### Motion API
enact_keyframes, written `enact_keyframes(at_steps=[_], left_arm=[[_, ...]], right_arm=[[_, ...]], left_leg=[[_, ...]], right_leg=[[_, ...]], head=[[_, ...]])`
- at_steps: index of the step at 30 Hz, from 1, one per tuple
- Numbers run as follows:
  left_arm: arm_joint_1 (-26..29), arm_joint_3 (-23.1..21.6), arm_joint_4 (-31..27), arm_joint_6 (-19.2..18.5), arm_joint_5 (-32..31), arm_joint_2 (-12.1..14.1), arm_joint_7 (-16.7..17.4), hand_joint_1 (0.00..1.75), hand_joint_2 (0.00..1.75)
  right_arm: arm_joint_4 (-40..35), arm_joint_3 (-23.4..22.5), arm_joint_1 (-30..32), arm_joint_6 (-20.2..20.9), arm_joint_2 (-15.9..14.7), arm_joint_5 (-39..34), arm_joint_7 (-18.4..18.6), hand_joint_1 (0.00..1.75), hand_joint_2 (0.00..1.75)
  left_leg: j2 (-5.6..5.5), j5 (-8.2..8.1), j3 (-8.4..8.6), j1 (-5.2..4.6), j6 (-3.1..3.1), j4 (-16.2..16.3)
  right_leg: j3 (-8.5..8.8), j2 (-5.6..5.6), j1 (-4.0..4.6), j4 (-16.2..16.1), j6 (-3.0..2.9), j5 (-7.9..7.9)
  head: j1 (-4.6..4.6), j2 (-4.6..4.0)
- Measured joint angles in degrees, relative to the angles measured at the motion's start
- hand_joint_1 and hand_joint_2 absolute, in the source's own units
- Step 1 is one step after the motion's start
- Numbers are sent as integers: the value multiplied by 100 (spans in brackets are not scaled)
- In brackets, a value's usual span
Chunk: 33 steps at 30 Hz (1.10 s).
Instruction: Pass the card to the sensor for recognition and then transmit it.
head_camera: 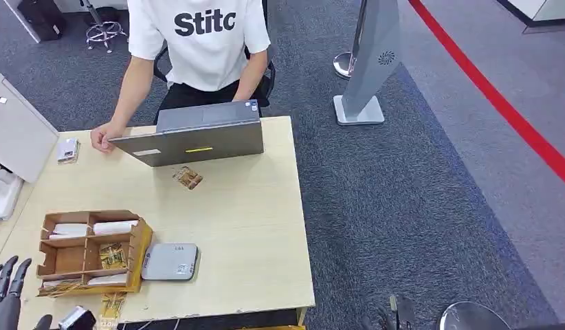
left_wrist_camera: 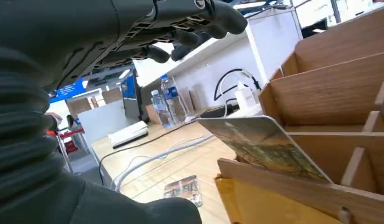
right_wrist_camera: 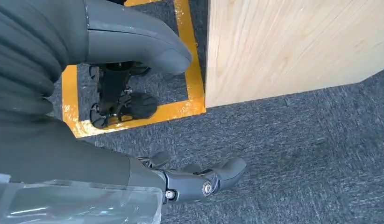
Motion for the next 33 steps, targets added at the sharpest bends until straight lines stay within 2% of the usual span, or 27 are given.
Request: enact_keyframes(at_steps=[19, 33], left_arm=[[-125, -396, 223, -17, -37, 118, 179, 0, 175], [-125, -669, 297, -50, -68, 437, 391, 0, 175]], right_arm=[[0, 0, -2, -4, 0, 15, 11, 0, 175], [0, 0, -3, 2, 0, 28, 55, 0, 175]], left_leg=[[1, 0, 0, 0, 0, 1], [0, 0, -1, 0, 0, 1]], right_leg=[[-1, 1, 0, 0, 0, 0], [-1, 1, 0, 0, 0, 0]], head=[[0, 0], [2, 0]])
